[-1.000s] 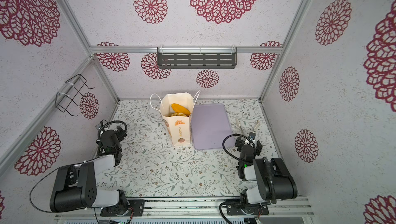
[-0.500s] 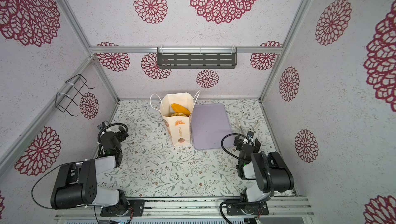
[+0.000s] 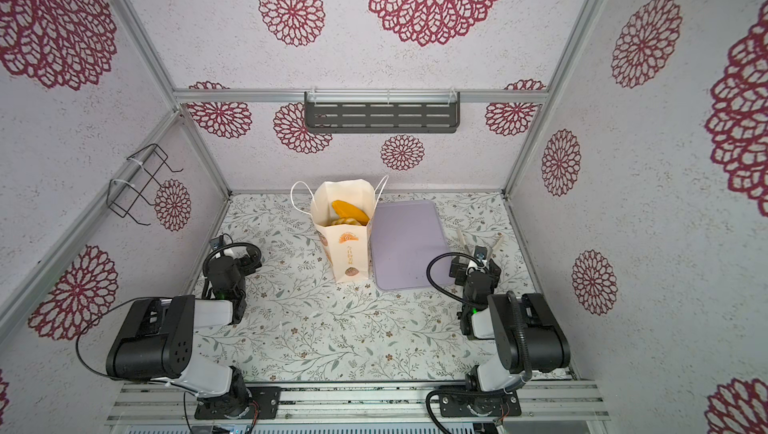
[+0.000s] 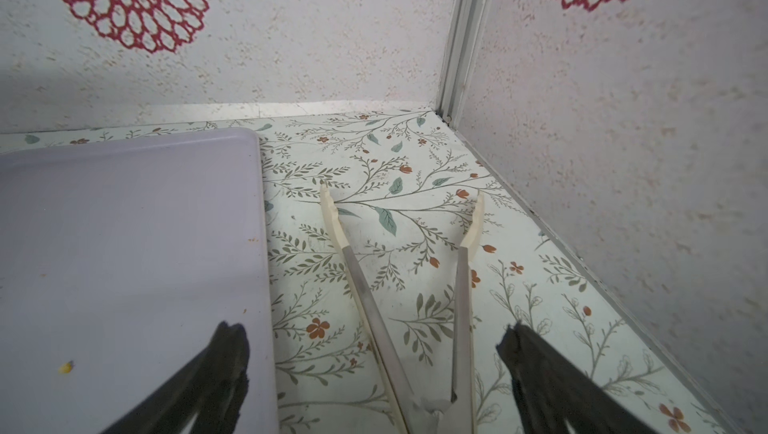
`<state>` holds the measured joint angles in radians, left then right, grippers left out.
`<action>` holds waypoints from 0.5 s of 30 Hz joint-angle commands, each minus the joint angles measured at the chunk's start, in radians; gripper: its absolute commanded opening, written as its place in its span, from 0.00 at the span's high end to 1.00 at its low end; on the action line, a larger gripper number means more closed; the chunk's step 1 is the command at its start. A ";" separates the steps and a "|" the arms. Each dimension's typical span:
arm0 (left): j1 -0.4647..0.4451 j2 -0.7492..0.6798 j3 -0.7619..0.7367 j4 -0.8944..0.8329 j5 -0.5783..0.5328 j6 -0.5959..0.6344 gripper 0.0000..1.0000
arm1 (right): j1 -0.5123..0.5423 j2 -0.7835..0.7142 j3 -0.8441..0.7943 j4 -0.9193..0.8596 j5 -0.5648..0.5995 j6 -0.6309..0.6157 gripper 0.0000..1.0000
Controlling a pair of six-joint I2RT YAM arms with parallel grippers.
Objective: Place the fake bread into the paper bag
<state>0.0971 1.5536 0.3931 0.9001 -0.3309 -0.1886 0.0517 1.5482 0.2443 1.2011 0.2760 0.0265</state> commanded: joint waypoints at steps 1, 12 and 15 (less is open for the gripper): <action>-0.002 0.013 0.011 0.035 -0.050 0.026 0.03 | -0.031 -0.009 0.021 -0.017 -0.077 0.002 0.01; -0.045 0.016 -0.002 0.077 -0.122 0.054 0.03 | -0.021 -0.013 -0.014 0.045 -0.060 -0.008 0.01; -0.067 0.024 -0.014 0.114 -0.158 0.074 0.03 | -0.021 -0.013 0.019 -0.015 -0.058 -0.005 0.01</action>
<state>0.0486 1.5639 0.3916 0.9485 -0.4377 -0.1509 0.0280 1.5482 0.2375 1.1721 0.2226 0.0261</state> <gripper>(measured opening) 0.971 0.989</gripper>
